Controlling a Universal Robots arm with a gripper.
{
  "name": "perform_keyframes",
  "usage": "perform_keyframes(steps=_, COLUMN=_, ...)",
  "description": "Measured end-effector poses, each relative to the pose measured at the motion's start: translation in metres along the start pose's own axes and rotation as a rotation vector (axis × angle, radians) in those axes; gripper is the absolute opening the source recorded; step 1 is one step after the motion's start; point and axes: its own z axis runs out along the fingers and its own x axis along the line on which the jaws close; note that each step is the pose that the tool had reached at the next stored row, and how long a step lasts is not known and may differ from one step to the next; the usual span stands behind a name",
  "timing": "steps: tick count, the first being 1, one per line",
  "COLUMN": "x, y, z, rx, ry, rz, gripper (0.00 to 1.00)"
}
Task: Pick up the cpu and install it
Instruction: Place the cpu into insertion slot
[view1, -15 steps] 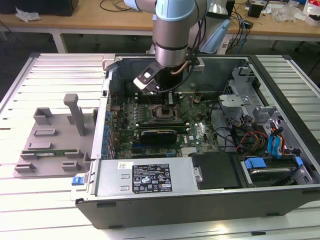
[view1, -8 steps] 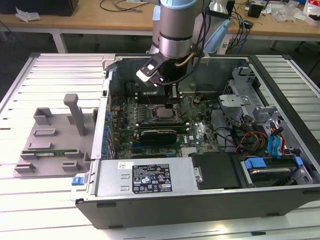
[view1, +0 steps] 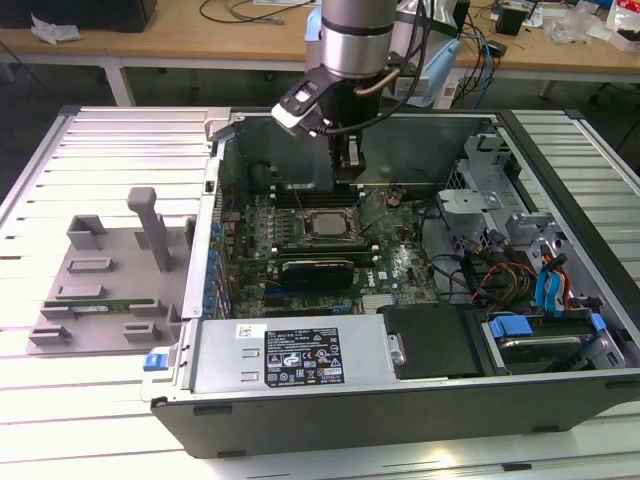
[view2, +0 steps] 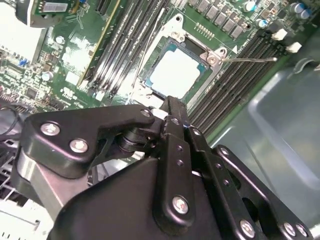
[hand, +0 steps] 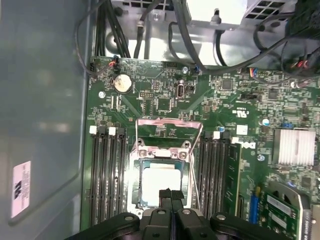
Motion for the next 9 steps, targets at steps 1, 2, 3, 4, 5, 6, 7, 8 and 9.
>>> perform_keyframes(steps=1, x=-0.0001, y=0.0000, z=-0.0019, rx=-0.0001, ry=0.0001, rz=0.000, gripper=0.11)
perform_keyframes(steps=2, x=-0.0001, y=0.0000, z=-0.0023, rx=-0.0002, ry=0.0002, rz=0.000, gripper=0.11)
perform_keyframes(steps=3, x=-0.0001, y=0.0000, z=-0.0023, rx=-0.0003, ry=0.0004, rz=0.000, gripper=0.11)
perform_keyframes(steps=4, x=-0.0001, y=0.0000, z=-0.0025, rx=-0.0001, ry=0.0000, rz=0.000, gripper=0.11)
perform_keyframes(steps=5, x=-0.0001, y=0.0000, z=-0.0025, rx=-0.0001, ry=0.0001, rz=0.000, gripper=0.11)
perform_keyframes(steps=6, x=-0.0001, y=0.0000, z=-0.0026, rx=-0.0001, ry=0.0001, rz=0.000, gripper=0.11)
perform_keyframes(steps=7, x=-0.0002, y=0.0000, z=-0.0027, rx=-0.0001, ry=0.0001, rz=0.000, gripper=0.11)
perform_keyframes(steps=8, x=-0.0002, y=0.0000, z=-0.0027, rx=-0.0001, ry=0.0000, rz=0.000, gripper=0.11)
perform_keyframes(steps=9, x=-0.0002, y=0.0000, z=-0.0028, rx=-0.0001, ry=0.0001, rz=0.000, gripper=0.11)
